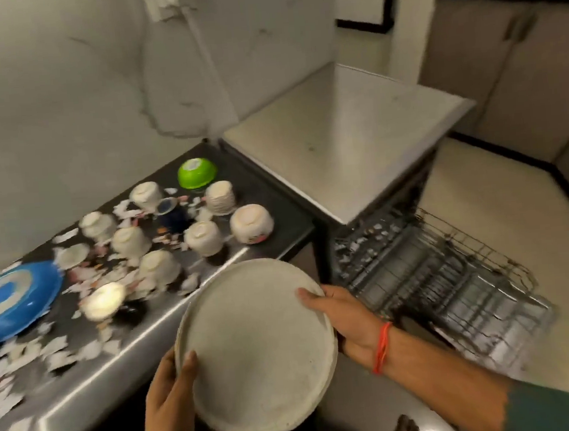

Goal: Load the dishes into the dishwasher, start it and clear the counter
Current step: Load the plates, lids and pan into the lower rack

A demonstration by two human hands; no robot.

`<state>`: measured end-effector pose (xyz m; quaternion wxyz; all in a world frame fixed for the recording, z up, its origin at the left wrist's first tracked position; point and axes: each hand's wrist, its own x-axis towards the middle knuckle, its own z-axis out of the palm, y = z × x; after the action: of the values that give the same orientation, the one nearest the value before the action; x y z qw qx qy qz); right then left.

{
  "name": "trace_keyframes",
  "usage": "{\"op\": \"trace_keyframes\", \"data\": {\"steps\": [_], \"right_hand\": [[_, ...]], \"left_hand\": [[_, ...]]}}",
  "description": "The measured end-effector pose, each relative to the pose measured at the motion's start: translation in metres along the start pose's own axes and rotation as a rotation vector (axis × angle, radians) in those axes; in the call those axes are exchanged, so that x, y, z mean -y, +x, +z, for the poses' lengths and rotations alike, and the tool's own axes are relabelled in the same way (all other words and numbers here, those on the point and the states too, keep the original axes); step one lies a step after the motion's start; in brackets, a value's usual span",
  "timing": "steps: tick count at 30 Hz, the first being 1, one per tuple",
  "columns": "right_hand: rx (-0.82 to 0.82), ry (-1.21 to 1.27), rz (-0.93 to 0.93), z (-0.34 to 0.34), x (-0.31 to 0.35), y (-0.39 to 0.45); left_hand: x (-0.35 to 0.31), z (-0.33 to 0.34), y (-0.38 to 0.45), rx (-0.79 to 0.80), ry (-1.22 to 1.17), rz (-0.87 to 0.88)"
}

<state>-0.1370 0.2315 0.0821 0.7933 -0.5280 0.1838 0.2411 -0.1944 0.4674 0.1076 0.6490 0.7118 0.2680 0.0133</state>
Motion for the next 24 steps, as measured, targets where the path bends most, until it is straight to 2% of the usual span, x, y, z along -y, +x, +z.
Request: {"op": "trace_keyframes", "data": {"steps": [6, 14, 19, 24], "right_hand": [[-0.237, 0.268, 0.025, -0.126, -0.005, -0.042], [-0.538, 0.651, -0.078, -0.216, -0.03, -0.071], [-0.736, 0.719, -0.087, -0.258, -0.05, -0.061], [-0.967, 0.687, 0.071, -0.291, -0.064, -0.034]], "left_hand": [[0.02, 0.125, 0.001, 0.241, 0.168, -0.107], [0.033, 0.257, 0.004, 0.566, 0.295, -0.169], [0.062, 0.333, 0.022, 0.701, 0.373, -0.276], [0.096, 0.396, 0.046, 0.837, 0.526, -0.402]]}}
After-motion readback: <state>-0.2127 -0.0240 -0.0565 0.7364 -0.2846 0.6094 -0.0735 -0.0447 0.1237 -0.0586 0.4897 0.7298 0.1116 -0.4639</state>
